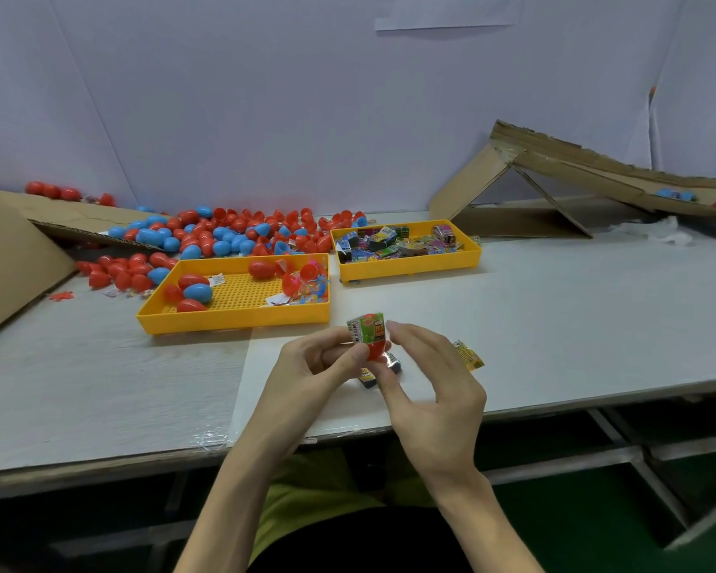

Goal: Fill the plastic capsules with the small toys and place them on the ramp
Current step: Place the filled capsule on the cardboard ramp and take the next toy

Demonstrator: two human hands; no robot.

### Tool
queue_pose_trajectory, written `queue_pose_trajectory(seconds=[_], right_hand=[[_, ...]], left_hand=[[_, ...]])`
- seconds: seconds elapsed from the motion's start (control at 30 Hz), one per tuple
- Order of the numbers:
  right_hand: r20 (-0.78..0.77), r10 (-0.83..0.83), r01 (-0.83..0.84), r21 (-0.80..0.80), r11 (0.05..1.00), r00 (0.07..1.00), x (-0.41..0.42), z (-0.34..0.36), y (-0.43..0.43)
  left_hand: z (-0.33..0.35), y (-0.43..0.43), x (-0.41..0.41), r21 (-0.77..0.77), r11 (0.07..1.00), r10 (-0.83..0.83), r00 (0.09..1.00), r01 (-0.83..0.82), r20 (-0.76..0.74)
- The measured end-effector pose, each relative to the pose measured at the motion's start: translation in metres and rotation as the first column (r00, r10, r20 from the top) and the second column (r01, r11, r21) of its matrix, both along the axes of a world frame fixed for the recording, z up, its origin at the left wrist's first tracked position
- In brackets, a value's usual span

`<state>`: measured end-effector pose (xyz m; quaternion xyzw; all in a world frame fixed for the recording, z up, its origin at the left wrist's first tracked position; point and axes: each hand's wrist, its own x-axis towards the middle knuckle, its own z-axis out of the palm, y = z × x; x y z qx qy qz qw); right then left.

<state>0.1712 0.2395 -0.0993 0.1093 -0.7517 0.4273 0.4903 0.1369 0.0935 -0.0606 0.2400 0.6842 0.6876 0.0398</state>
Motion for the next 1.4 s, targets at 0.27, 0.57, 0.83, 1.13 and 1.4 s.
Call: queue_pose_trajectory(seconds=[0.27, 0.57, 0.83, 1.13, 1.4], right_hand=[[-0.038, -0.001, 0.000, -0.022, 1.000, 0.999, -0.003, -0.006, 0.001], [-0.061, 0.014, -0.014, -0.009, 1.000, 0.998, -0.001, -0.005, 0.004], [-0.024, 0.056, -0.056, -0.011, 0.998, 0.998, -0.001, -0.004, 0.002], [-0.050, 0.046, -0.046, 0.003, 0.999, 0.998, -0.005, -0.011, 0.006], [0.012, 0.093, -0.092, -0.071, 0.993, 0.996, 0.000, -0.001, 0.003]], left_hand=[[-0.002, 0.001, -0.003, 0.019, 1.000, 0.014, 0.999, -0.015, 0.041], [-0.004, -0.001, -0.007, 0.005, 0.999, -0.038, 0.996, 0.038, 0.084], [-0.001, -0.001, -0.006, 0.057, 0.994, -0.102, 0.988, 0.096, 0.115], [-0.002, -0.001, -0.007, 0.026, 0.994, -0.113, 0.988, 0.110, 0.105], [-0.001, -0.002, -0.006, 0.045, 0.989, -0.143, 0.980, 0.139, 0.135]])
